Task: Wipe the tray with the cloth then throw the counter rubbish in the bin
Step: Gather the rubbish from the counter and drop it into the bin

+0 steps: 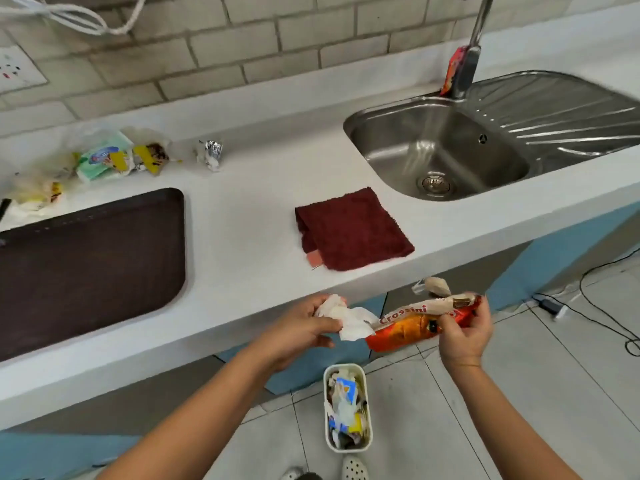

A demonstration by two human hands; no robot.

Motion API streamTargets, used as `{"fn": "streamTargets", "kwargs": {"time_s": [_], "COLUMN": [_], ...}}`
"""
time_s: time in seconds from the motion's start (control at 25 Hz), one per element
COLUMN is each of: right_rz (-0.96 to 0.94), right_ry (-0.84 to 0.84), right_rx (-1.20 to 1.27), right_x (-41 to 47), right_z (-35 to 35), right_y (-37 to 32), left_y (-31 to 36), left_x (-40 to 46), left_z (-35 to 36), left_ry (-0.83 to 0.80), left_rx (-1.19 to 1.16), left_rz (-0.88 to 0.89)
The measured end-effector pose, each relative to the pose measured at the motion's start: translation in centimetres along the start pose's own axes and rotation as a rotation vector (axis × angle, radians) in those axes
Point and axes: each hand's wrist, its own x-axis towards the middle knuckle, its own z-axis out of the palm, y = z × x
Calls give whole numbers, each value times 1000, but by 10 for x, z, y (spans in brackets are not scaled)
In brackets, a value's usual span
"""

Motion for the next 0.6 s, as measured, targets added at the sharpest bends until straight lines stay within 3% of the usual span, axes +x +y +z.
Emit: {"fn": "streamTargets", "kwargs": {"time_s": [0.24, 0.4, 0.6], "right_rz": [287, 561, 765], "right_ry": [-44, -136, -163], "right_rx": [-307, -501, -567], "right_x": [-46, -84, -126], "right_z": [-32, -39, -40], "right_y": [70, 115, 188], "left_y": [-93, -145, -223], "left_x": [23, 33, 48], "left_z": [11, 1, -13], "left_ry": [133, 265, 254], "left_rx": [-63, -121, -105], "left_rz": [-428, -546, -628]}}
